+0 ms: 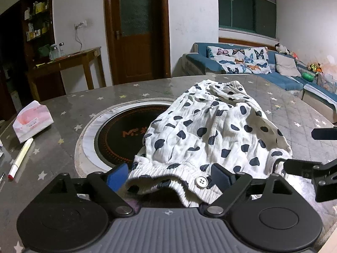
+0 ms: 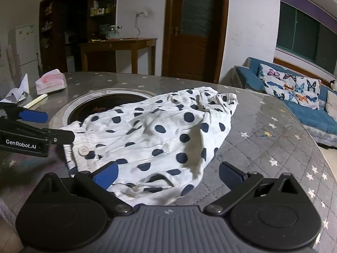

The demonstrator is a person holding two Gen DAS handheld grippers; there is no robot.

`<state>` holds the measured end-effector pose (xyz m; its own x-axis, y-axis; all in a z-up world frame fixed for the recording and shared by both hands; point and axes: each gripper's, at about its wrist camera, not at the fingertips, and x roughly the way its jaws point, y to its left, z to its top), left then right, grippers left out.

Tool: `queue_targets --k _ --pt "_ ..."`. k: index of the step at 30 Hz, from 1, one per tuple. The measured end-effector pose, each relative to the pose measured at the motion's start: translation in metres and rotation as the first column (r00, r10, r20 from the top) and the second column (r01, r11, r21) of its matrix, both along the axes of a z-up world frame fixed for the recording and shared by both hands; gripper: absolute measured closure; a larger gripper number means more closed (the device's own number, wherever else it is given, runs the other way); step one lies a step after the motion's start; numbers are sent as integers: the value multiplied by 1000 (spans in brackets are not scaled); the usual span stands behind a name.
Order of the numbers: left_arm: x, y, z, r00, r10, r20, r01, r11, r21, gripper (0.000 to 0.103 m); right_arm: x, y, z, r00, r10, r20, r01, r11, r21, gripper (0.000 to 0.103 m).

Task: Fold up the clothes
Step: 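Grasp the waistband of the polka-dot trousers with both grippers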

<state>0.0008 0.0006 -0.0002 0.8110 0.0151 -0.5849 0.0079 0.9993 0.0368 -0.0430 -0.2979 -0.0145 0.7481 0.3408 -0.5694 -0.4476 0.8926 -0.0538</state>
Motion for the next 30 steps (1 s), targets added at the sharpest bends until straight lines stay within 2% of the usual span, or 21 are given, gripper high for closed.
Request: queue_targets --k 6,8,16,22,30 --pt "2 3 -2 1000 -4 6 4 1000 -11 4 -6 -8 -1 1000 2 -21 -2 1000 12 0" --pt "-4 1 -2 1000 -9 21 9 1000 -2 0 -8 3 -3 1000 12 -20 -12 1000 9 0" --pt "-12 3 -10 1000 3 14 -3 1000 4 0 -19 20 -13 998 60 -24 -60 998 -9 0" --pt "-11 17 -13 999 51 3 -51 999 2 0 -25 32 -16 993 113 -19 -113 993 -30 1" --pt "7 34 -8 995 98 10 -98 995 19 1 -36 45 -21 979 200 -29 -201 978 -49 12"
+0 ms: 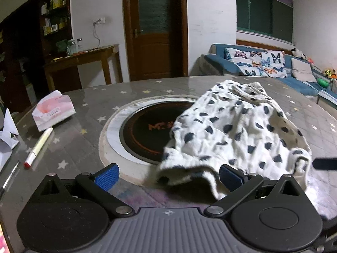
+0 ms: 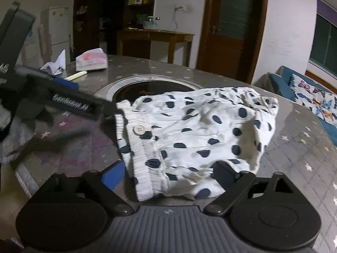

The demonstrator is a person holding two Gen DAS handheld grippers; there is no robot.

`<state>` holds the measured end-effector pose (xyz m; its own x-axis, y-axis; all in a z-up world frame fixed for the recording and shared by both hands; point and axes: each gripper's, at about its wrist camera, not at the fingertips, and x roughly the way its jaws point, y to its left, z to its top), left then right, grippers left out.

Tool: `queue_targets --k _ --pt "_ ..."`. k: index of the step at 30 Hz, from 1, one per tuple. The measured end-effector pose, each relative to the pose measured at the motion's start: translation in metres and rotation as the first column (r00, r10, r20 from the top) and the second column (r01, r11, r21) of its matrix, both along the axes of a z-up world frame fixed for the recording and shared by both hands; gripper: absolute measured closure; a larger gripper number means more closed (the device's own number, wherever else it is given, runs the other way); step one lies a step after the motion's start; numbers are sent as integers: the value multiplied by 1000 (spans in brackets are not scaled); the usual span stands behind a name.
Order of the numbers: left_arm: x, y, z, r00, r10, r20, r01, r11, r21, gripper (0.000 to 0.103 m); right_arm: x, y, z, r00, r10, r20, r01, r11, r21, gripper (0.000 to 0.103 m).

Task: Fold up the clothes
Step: 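Grasp the waistband of the polka-dot trousers with both grippers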

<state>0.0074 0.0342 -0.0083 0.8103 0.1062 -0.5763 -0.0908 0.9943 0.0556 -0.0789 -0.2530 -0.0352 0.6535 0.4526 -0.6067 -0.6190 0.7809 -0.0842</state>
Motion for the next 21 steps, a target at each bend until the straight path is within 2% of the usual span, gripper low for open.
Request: queue_targets --k 2,8,13,15,17,21 --pt "7 3 1 1000 3 -2 -3 1000 4 1 2 4 -3 1000 20 -12 -20 1000 -12 16" --pt "39 20 4 999 27 -20 -27 1000 -15 13 10 8 -12 996 65 -64 -68 997 -48 31" --pt "68 19 -10 997 -8 -77 10 1000 21 20 16 3 -16 990 85 -108 -91 995 -44 42" --pt "76 17 -18 994 -26 -108 29 999 28 24 18 0 -14 988 96 -117 -102 994 -43 50" --pt "84 15 -26 989 -43 -140 47 998 31 31 19 -3 -13 986 107 -126 -113 993 -42 55" --pt "91 15 -35 980 -74 -182 75 997 -6 60 23 -8 -10 984 117 -135 -124 991 -44 66"
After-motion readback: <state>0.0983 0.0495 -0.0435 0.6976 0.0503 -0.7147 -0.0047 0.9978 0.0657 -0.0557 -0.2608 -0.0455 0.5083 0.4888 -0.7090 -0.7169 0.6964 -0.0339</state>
